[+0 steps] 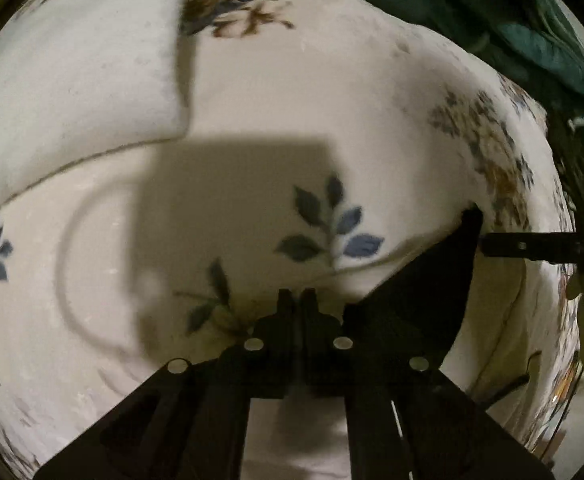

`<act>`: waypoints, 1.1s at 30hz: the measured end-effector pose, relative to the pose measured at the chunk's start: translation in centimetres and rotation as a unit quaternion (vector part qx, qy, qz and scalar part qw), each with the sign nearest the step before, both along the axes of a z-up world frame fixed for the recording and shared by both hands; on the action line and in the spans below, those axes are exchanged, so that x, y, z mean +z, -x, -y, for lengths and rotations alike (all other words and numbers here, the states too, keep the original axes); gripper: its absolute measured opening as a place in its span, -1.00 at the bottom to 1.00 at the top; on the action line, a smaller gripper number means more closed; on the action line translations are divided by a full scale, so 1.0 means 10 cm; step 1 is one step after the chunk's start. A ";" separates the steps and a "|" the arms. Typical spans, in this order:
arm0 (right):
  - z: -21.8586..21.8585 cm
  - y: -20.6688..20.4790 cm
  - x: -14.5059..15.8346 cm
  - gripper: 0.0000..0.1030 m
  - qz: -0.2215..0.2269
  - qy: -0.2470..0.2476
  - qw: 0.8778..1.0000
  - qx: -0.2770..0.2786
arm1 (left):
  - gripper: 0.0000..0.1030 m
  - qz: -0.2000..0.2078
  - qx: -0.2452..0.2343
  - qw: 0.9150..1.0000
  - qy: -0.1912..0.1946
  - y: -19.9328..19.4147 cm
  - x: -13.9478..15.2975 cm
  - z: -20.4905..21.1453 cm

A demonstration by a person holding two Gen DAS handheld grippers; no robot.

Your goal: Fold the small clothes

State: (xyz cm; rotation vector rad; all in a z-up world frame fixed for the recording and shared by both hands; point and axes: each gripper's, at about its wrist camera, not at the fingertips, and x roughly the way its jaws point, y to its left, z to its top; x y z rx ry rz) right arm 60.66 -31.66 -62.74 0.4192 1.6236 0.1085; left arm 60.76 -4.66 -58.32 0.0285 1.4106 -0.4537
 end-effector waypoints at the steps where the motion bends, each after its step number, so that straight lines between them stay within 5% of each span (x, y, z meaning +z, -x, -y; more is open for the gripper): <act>1: -0.02 0.00 0.02 -0.70 0.006 0.004 1.000 0.007 | -0.94 0.006 -0.002 1.000 0.000 0.02 0.03 -0.01; 10: -0.15 0.32 0.85 -0.84 0.096 -0.004 0.995 0.035 | -0.94 0.053 0.046 0.996 0.057 0.41 0.70 -0.28; 17: -0.31 1.39 1.47 -0.84 0.134 -0.001 0.989 0.056 | -0.94 0.058 0.103 0.986 0.119 1.39 1.21 -0.57; 23: -0.35 2.44 1.25 -0.83 0.087 -0.011 0.994 0.070 | -0.93 -0.012 0.153 0.979 0.134 2.27 0.91 -0.76; 27: -0.31 2.88 0.85 -0.62 0.009 -0.004 0.996 0.094 | -0.89 -0.105 0.204 0.961 0.152 2.67 0.58 -0.95; 30: -0.14 3.06 0.80 -0.14 -0.022 -0.007 0.997 0.069 | -0.53 -0.126 0.245 0.947 0.166 2.74 0.58 -1.13; 32: 0.05 3.14 0.89 0.01 -0.013 -0.026 0.999 0.025 | 0.06 -0.123 0.276 0.932 0.197 2.67 0.64 -1.25; 33: 0.15 3.15 0.92 0.02 -0.009 -0.035 0.999 0.000 | 0.13 -0.116 0.298 0.923 0.214 2.59 0.68 -1.31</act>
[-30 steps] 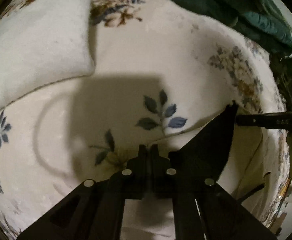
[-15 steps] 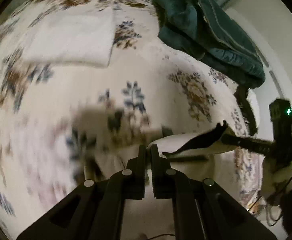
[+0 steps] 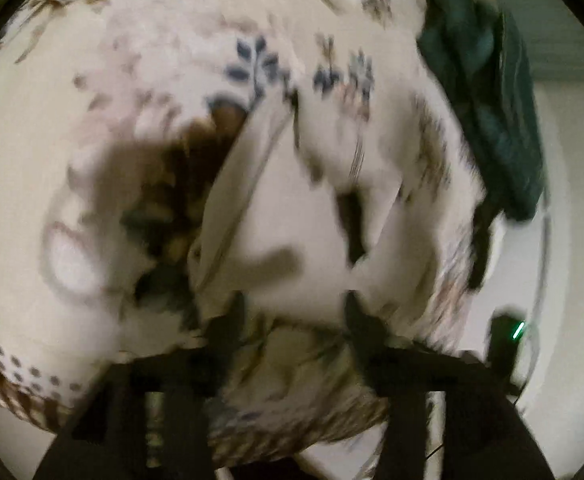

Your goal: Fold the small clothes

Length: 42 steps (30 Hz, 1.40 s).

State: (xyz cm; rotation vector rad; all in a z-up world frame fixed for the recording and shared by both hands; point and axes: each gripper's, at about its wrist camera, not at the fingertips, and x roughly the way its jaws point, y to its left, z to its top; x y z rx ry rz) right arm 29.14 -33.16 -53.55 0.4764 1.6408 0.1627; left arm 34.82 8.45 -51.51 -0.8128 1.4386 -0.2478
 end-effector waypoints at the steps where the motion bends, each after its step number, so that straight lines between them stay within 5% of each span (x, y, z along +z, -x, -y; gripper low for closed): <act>1: 0.09 0.00 0.04 0.02 0.003 -0.008 1.000 -0.025 | 0.15 0.003 0.021 1.000 0.016 -0.08 0.02 -0.05; 6: 0.50 -0.05 0.05 0.11 0.016 -0.122 0.973 -0.194 | 0.19 -0.020 0.086 0.991 0.100 -0.58 -0.12 -0.02; 10: 0.47 -0.14 -0.24 0.11 -0.010 -0.174 0.948 -0.265 | 0.14 -0.035 0.092 0.989 0.108 -0.82 -0.31 0.16; 11: 0.42 -0.17 -0.37 0.11 -0.023 -0.178 0.945 -0.274 | -0.03 -0.030 0.093 0.989 0.110 -0.82 -0.33 0.20; 13: 0.33 -0.20 -0.51 0.11 -0.038 -0.182 0.940 -0.285 | -0.89 -0.015 0.087 0.992 0.088 -0.83 -0.31 0.27; 14: 0.28 -0.21 -0.57 -0.12 -0.040 -0.188 0.937 -0.292 | -0.90 -0.008 0.078 0.994 0.080 -0.83 -0.29 0.29; 15: 0.25 -0.21 -0.58 -0.70 -0.038 -0.187 0.936 -0.294 | -0.90 0.012 0.074 0.995 0.066 -0.81 -0.21 0.31; 16: 0.21 -0.21 -0.57 -0.87 -0.036 -0.181 0.938 -0.293 | -0.90 0.030 0.067 0.996 0.055 -0.77 -0.12 0.31; 24: 0.30 -0.26 -0.14 -0.88 0.023 -0.150 0.949 -0.277 | -0.90 0.074 0.039 0.996 0.016 -0.25 0.19 0.08; 28: 0.38 -0.13 -0.30 -0.88 -0.008 -0.092 0.965 -0.247 | -0.89 0.036 0.020 0.999 -0.029 0.04 -0.20 0.03; 31: 0.39 -0.09 -0.53 -0.87 -0.035 -0.072 0.971 -0.227 | -0.81 0.000 0.024 1.000 -0.012 0.13 -0.50 -0.01; 33: 0.38 -0.11 -0.57 -0.83 -0.042 -0.072 0.973 -0.216 | -0.62 -0.011 0.031 0.999 0.010 0.16 -0.52 -0.03; 34: 0.39 -0.12 -0.55 -0.73 -0.039 -0.074 0.974 -0.212 | -0.37 -0.006 0.033 0.999 0.011 0.18 -0.46 -0.03; 36: 0.39 -0.16 -0.47 -0.03 -0.034 -0.065 0.979 -0.191 | -0.01 0.008 0.033 0.999 0.016 0.20 -0.30 -0.05; 38: 0.42 -0.18 -0.35 0.12 -0.016 -0.054 0.981 -0.184 | 0.07 0.024 0.033 0.999 0.011 0.19 -0.12 -0.07; 42: 0.55 -0.27 -0.07 0.12 0.029 -0.054 0.981 -0.182 | 0.07 0.059 0.019 0.998 -0.009 -0.06 0.21 -0.10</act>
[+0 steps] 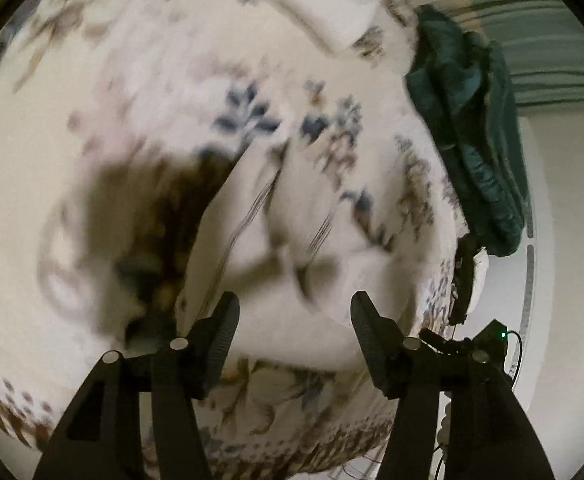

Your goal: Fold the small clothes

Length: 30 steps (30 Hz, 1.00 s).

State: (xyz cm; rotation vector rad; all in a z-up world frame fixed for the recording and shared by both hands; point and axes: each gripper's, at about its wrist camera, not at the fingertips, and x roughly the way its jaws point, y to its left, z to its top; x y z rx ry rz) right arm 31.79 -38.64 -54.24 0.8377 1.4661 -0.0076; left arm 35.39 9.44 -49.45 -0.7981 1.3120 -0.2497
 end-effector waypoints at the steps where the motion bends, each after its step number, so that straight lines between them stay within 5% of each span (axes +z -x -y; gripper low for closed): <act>1: 0.02 -0.04 0.03 0.12 0.010 -0.005 1.000 -0.004 | 0.07 0.006 -0.001 1.000 -0.006 -0.08 0.02 0.00; 4: 0.07 -0.24 0.03 0.13 0.018 -0.009 1.000 -0.017 | 0.08 0.024 -0.008 1.000 -0.016 -0.43 0.05 0.01; 9: -0.10 -0.62 -0.11 0.12 0.023 -0.006 1.000 0.003 | 0.05 -0.024 -0.049 0.998 -0.019 -0.97 -0.37 0.27; 10: -0.16 -0.69 -0.17 0.13 0.017 -0.005 1.000 0.008 | -0.08 -0.034 -0.059 0.997 -0.033 -1.01 -0.45 0.34; 11: -0.20 -0.73 -0.23 0.12 0.011 -0.008 1.000 0.013 | -0.73 -0.037 -0.074 0.996 -0.045 -1.04 -0.50 0.42; 14: -0.30 -0.79 -0.34 -0.78 0.001 0.018 0.999 0.026 | -0.86 -0.017 -0.084 0.994 -0.075 -1.02 -0.48 0.51; 17: -0.25 -0.85 -0.27 -0.81 0.020 0.045 0.999 0.012 | -0.87 0.027 -0.053 0.996 -0.062 -0.92 -0.23 0.34; 20: -0.17 -0.91 -0.28 -0.81 0.023 0.053 0.998 0.002 | -0.87 0.013 -0.041 0.998 -0.051 -0.83 -0.31 0.20; 23: -0.16 -0.97 -0.43 -0.67 -0.013 0.043 0.999 0.011 | -0.75 -0.026 -0.033 0.999 -0.007 -0.74 -0.57 0.12; 27: 0.03 -0.76 -0.28 0.14 -0.014 0.010 0.999 -0.036 | -0.36 -0.054 0.002 0.997 0.059 -0.62 -0.59 0.03; 29: 0.11 -0.59 -0.20 0.14 -0.007 -0.003 0.998 -0.058 | -0.04 -0.051 0.014 0.997 0.060 -0.55 -0.53 0.02; 30: 0.12 -0.48 -0.17 0.14 -0.011 -0.016 0.998 -0.066 | -0.03 -0.052 0.018 0.997 0.061 -0.52 -0.52 0.02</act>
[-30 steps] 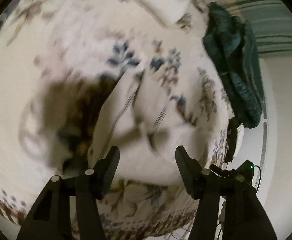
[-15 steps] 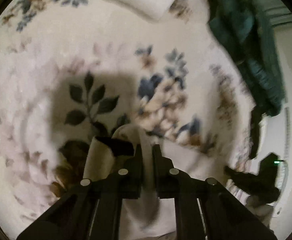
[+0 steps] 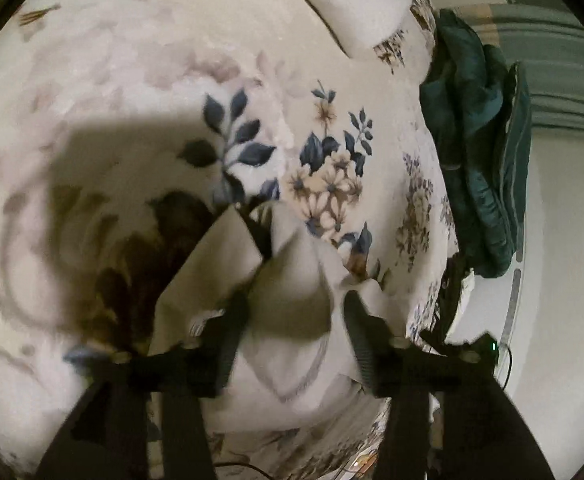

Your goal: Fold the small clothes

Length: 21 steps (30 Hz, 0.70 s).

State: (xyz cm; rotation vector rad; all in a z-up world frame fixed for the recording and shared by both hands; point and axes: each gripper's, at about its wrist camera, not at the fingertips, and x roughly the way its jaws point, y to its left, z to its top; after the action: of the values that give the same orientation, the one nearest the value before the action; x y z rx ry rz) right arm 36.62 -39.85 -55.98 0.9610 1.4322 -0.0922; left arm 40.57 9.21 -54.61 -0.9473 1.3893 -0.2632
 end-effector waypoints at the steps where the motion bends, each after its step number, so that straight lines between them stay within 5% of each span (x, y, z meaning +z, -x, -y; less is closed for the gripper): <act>1: -0.01 0.07 0.00 0.14 -0.003 -0.014 1.000 -0.004 | -0.03 -0.002 0.002 1.000 0.003 0.02 0.00 0.01; 5: -0.19 0.28 -0.25 0.15 -0.030 -0.088 0.996 -0.004 | -0.11 0.000 0.007 1.000 -0.003 0.09 -0.04 0.15; 6: -0.26 0.32 -0.35 -0.03 -0.039 -0.104 0.994 -0.008 | -0.28 0.006 0.014 1.000 -0.008 0.12 -0.02 0.17; 7: -0.29 0.34 -0.37 -0.33 -0.038 -0.109 0.993 -0.012 | -0.94 0.010 0.018 1.000 -0.005 0.14 -0.01 0.17; 8: -0.34 0.35 -0.39 -0.83 -0.034 -0.112 0.993 -0.018 | -0.91 0.010 0.020 1.000 -0.002 0.15 0.01 0.18; 15: -0.36 0.39 0.01 -0.91 0.021 -0.102 0.994 -0.015 | -0.92 0.047 0.040 0.998 0.004 0.29 0.31 0.05; 18: -0.31 0.43 -0.05 -0.91 -0.014 -0.064 0.998 0.022 | -0.91 0.033 0.004 0.999 -0.036 0.35 0.16 0.08; 21: -0.31 0.48 -0.28 -0.90 -0.061 -0.036 0.996 0.052 | -0.83 -0.006 0.008 1.000 -0.025 0.43 -0.15 0.01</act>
State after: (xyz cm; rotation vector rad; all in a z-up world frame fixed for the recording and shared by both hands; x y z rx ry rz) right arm 31.78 -36.72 -58.75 0.9509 1.6039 -0.0231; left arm 36.29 9.11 -56.13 -0.9209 1.3928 -0.2095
